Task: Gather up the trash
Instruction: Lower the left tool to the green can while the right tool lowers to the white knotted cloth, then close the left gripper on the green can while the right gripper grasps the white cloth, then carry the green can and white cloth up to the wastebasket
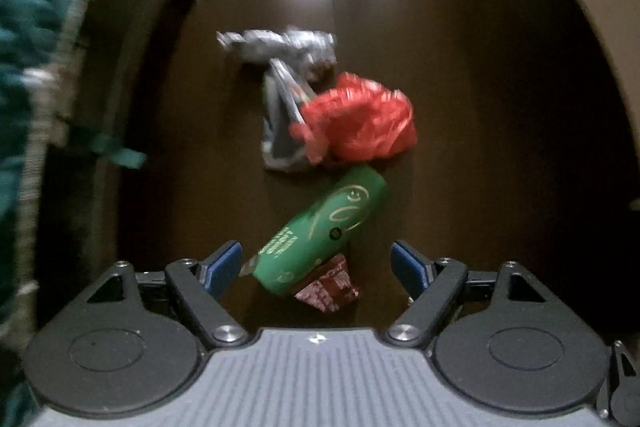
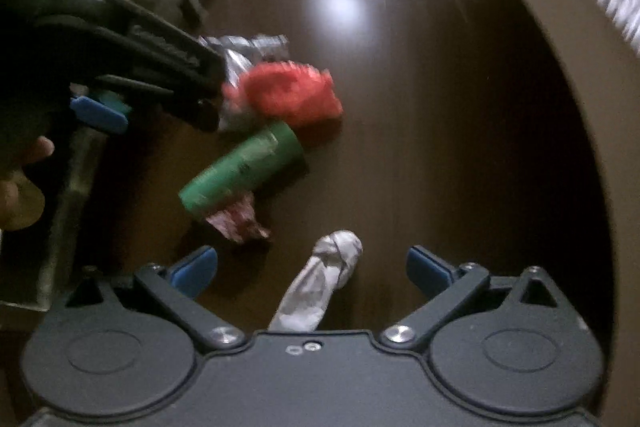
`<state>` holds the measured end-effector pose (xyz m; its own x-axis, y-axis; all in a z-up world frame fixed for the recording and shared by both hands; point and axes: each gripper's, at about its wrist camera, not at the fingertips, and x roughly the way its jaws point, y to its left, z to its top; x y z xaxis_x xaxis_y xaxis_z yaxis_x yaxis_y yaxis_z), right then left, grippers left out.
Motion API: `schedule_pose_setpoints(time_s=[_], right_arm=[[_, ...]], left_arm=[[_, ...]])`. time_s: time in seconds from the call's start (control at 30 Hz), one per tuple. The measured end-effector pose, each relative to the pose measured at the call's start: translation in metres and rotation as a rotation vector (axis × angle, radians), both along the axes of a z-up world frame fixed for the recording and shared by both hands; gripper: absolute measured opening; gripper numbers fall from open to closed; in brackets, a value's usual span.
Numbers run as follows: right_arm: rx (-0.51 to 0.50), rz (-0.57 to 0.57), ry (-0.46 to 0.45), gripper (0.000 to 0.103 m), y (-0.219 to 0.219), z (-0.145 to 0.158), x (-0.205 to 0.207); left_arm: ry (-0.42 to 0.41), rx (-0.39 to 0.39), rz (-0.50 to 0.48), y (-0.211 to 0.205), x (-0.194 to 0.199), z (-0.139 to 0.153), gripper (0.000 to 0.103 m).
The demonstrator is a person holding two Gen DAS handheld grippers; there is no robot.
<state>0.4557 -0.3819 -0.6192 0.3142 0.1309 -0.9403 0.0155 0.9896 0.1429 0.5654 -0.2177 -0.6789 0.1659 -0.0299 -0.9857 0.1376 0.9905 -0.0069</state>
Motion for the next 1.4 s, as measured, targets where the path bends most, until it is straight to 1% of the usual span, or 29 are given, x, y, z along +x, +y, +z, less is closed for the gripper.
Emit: schedule_pose_setpoints(time_s=[0.1,0.2,0.23,0.33,0.43,0.5,0.53,0.6,0.63,0.7,0.77,0.8,0.87,0.97,1.1,1.23,1.33,1.4], right_arm=[[-0.004,-0.026,0.033,0.102,-0.004,-0.036,0.005],[-0.021,-0.054,0.063,0.099,-0.008,-0.07,0.008],[-0.022,-0.058,0.073,0.098,-0.009,-0.079,0.008],[-0.031,-0.061,0.094,0.093,-0.008,-0.104,0.01],[-0.038,-0.048,0.098,0.088,-0.004,-0.113,0.009],[-0.049,-0.044,0.106,0.083,-0.001,-0.118,0.008],[-0.052,-0.046,0.11,0.081,-0.001,-0.12,0.007],[-0.064,-0.043,0.104,0.08,0.003,-0.12,0.005],[-0.071,-0.035,0.096,0.077,0.006,-0.12,0.004],[-0.096,-0.02,0.085,0.069,0.01,-0.119,0.005],[-0.117,-0.021,0.08,0.055,0.014,-0.117,0.004],[-0.12,-0.025,0.081,0.05,0.014,-0.115,0.004],[-0.123,-0.031,0.089,0.025,0.013,-0.113,0.003],[-0.127,-0.052,0.109,0.015,0.009,-0.104,-0.001],[-0.127,-0.073,0.105,0.013,0.001,-0.073,-0.007],[-0.112,-0.097,0.105,0.013,-0.005,-0.033,-0.018],[-0.101,-0.107,0.102,0.013,-0.007,0.002,-0.023],[-0.091,-0.099,0.098,0.013,-0.012,0.023,-0.024]], left_arm=[[0.014,0.039,-0.034,-0.011,0.01,-0.04,0.082],[0.008,0.053,-0.079,-0.017,0.015,-0.069,0.082],[-0.044,0.059,-0.07,-0.019,0.016,-0.077,0.082],[-0.042,0.074,-0.106,-0.023,0.018,-0.101,0.081],[-0.03,0.068,-0.124,-0.023,0.019,-0.119,0.081],[-0.027,0.057,-0.12,-0.02,0.019,-0.124,0.077],[-0.029,0.048,-0.11,-0.017,0.019,-0.125,0.073],[-0.022,0.007,-0.072,-0.009,0.02,-0.126,0.071],[-0.015,-0.008,-0.048,-0.005,0.02,-0.127,0.07],[-0.01,-0.025,-0.011,0.001,0.018,-0.127,0.065],[-0.015,-0.016,0.004,0.005,0.015,-0.126,0.061],[-0.02,-0.007,0.004,0.006,0.013,-0.125,0.06],[-0.036,0.0,0.006,0.007,0.009,-0.121,0.057],[-0.04,0.015,0.025,0.008,0.001,-0.109,0.053],[-0.046,0.018,0.047,0.008,-0.013,-0.083,0.048],[-0.039,0.002,0.073,0.01,-0.029,-0.052,0.048],[-0.006,-0.039,0.131,0.018,-0.04,-0.028,0.048],[0.01,-0.062,0.168,0.025,-0.05,-0.005,0.048]])
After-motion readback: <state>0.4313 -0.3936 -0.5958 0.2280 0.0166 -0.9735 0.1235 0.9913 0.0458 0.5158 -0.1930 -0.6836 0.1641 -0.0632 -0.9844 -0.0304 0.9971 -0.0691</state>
